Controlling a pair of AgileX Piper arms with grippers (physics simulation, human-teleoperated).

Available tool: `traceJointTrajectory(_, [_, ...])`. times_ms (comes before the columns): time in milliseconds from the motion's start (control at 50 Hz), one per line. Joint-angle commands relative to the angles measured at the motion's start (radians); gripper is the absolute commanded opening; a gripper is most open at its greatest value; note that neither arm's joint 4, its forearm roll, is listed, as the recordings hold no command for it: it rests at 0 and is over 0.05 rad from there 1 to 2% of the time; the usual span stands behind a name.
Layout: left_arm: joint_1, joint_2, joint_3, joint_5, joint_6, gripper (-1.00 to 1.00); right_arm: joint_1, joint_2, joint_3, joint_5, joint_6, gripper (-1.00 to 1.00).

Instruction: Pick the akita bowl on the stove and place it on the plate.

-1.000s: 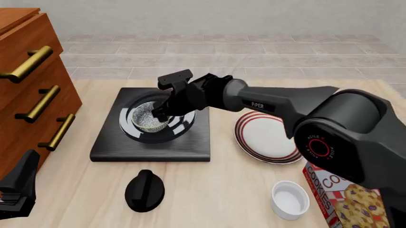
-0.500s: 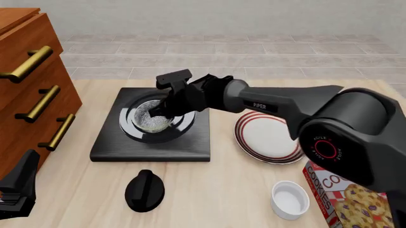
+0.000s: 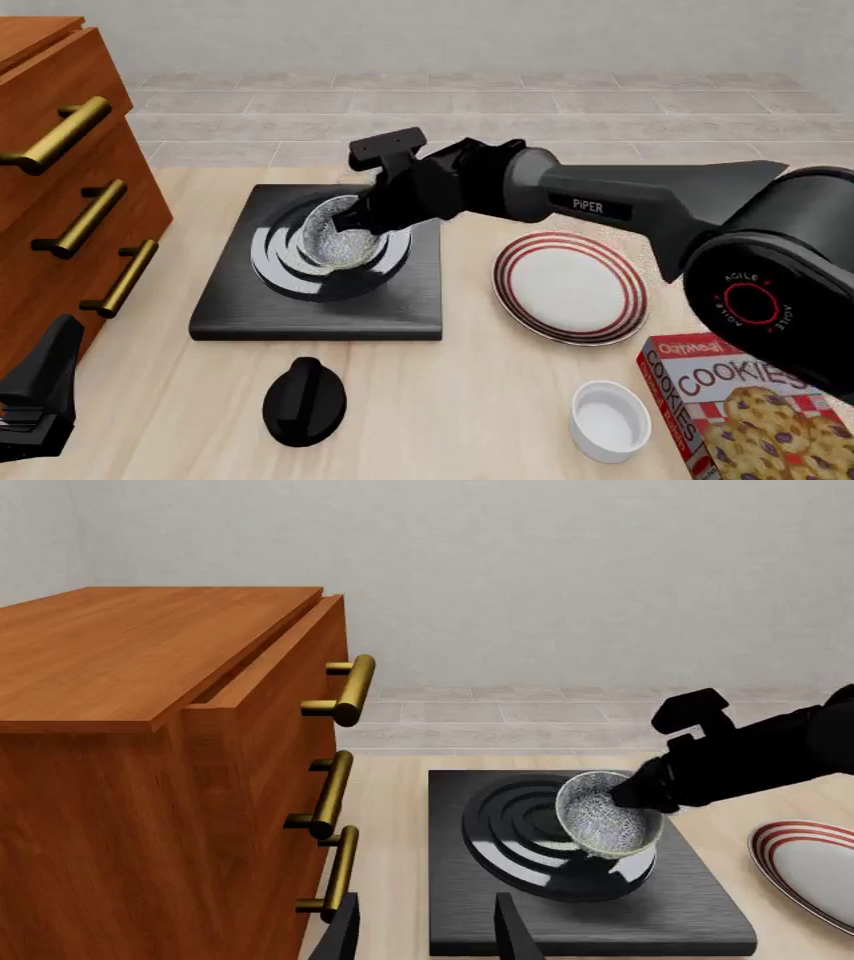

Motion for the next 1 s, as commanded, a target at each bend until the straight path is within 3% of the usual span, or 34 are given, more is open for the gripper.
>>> traceJointTrajectory(20, [0.000, 0.000, 0.000, 0.000, 0.000, 1.00, -0.037, -0.072, 0.046, -0.010, -0.019, -1.00])
traceJointTrajectory(1000, [0.000, 0.000, 0.000, 0.000, 0.000, 1.00, -0.188, -0.312, 0.326, -0.165, -0.011, -1.00])
